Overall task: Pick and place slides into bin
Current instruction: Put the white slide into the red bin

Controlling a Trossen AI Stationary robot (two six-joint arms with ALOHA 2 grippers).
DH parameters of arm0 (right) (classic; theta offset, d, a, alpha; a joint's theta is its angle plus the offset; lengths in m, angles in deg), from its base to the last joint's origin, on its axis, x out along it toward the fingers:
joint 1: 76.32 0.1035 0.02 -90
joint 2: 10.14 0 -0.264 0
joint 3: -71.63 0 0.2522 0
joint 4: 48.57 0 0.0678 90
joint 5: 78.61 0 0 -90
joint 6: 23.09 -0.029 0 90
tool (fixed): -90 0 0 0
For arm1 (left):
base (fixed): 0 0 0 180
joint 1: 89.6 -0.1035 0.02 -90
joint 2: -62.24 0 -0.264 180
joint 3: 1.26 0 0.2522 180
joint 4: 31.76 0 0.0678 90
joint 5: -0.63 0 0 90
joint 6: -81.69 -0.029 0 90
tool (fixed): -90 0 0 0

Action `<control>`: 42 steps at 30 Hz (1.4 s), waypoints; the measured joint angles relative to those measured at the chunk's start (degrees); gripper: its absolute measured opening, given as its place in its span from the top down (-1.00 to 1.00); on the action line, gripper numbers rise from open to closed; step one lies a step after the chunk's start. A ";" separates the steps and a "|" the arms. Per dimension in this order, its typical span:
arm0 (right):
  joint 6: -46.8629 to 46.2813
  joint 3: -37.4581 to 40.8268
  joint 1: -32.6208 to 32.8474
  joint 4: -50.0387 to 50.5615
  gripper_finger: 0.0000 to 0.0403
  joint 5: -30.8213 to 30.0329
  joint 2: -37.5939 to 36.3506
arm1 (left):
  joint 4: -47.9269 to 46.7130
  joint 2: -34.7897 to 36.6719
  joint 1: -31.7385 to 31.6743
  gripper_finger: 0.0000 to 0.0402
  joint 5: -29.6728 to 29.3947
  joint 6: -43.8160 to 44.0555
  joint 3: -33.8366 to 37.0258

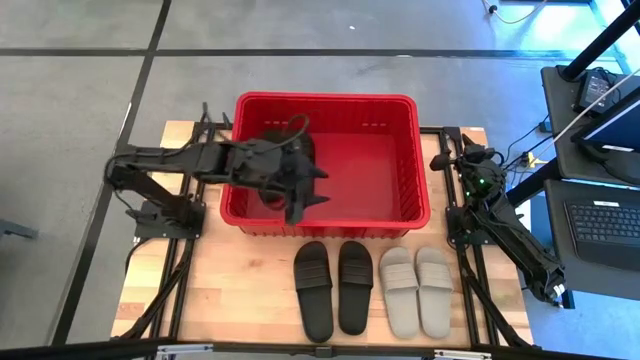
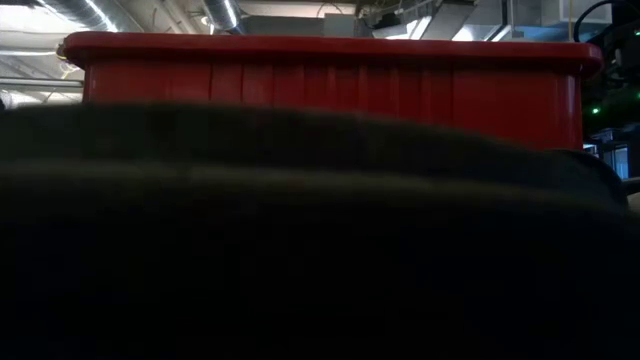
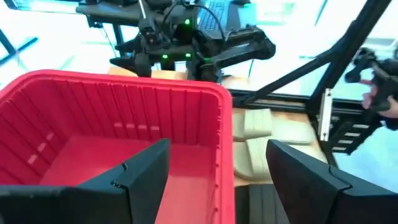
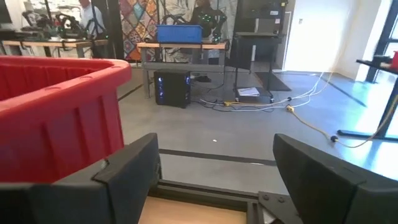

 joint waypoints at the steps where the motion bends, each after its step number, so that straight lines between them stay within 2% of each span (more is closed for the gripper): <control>1: -0.45 0.00 0.01 0.02 -0.59 0.47 0.02 | 1.75 1.43 0.24 -0.30 -0.50 0.17 2.18; 8: -0.59 0.00 0.10 0.07 -0.59 4.46 0.00 | 16.27 13.64 1.88 -0.30 -7.09 1.17 21.15; 12: -0.72 -0.07 0.12 -1.89 -0.59 7.87 0.00 | 26.34 20.41 2.67 -0.30 -7.93 1.19 32.78; 16: -4.10 -2.94 0.12 -4.14 -0.59 11.12 -0.01 | 27.00 28.46 3.13 -0.30 -8.61 0.03 40.74; 21: -11.16 -8.81 0.14 -5.78 -0.59 14.00 0.00 | 26.81 38.71 3.09 -0.30 -12.46 1.17 48.86; 27: -11.19 -18.11 0.23 -7.53 -0.59 23.97 1.51 | 27.22 51.13 3.11 -0.30 -12.82 -0.12 56.55; 31: -12.36 -24.55 0.23 -7.67 -0.59 30.40 6.64 | 26.75 57.25 3.10 -0.30 -12.58 -0.12 60.32; 36: -19.22 -32.36 0.88 -11.09 -0.59 38.97 17.70 | 26.26 62.19 3.09 -0.30 -12.56 -0.14 63.75; 42: -28.15 -41.56 6.73 -19.21 -0.59 42.67 33.99 | 24.75 65.19 3.11 -0.30 -12.22 -0.12 65.65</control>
